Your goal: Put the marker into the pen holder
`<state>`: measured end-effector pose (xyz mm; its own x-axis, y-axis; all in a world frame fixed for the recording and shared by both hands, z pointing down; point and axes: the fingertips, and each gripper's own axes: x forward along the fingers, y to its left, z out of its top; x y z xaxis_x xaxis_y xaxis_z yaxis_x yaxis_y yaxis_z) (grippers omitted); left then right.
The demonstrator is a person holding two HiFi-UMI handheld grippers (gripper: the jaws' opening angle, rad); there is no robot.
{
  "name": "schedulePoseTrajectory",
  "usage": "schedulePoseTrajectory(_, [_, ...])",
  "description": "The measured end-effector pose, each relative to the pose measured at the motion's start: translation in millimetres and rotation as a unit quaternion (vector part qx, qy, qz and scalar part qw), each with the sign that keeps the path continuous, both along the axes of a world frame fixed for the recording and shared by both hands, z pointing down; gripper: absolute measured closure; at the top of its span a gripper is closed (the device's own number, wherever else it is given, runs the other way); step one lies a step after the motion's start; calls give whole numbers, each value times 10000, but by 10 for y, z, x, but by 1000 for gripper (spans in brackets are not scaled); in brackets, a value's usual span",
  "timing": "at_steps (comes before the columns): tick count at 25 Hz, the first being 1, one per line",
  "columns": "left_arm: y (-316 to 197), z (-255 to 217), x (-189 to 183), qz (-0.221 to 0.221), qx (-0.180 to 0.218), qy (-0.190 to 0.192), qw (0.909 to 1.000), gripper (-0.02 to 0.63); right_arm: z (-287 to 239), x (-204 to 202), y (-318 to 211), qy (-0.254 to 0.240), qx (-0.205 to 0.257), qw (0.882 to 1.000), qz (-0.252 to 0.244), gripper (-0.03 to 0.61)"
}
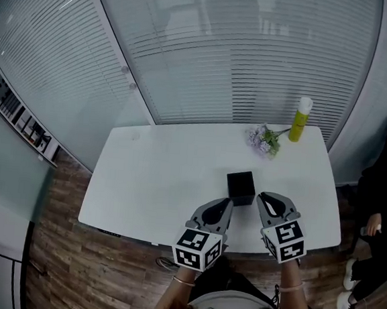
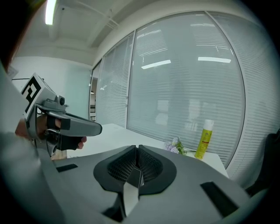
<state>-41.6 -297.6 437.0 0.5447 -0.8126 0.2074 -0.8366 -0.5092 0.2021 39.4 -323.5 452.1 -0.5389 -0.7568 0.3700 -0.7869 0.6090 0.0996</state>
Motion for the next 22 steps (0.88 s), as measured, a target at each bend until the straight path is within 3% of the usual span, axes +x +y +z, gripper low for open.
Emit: schedulePoseTrajectory(22, [566,-283,243,-449,336,-160,9983,592,-510,465,605,-781,785,9938,-102,551])
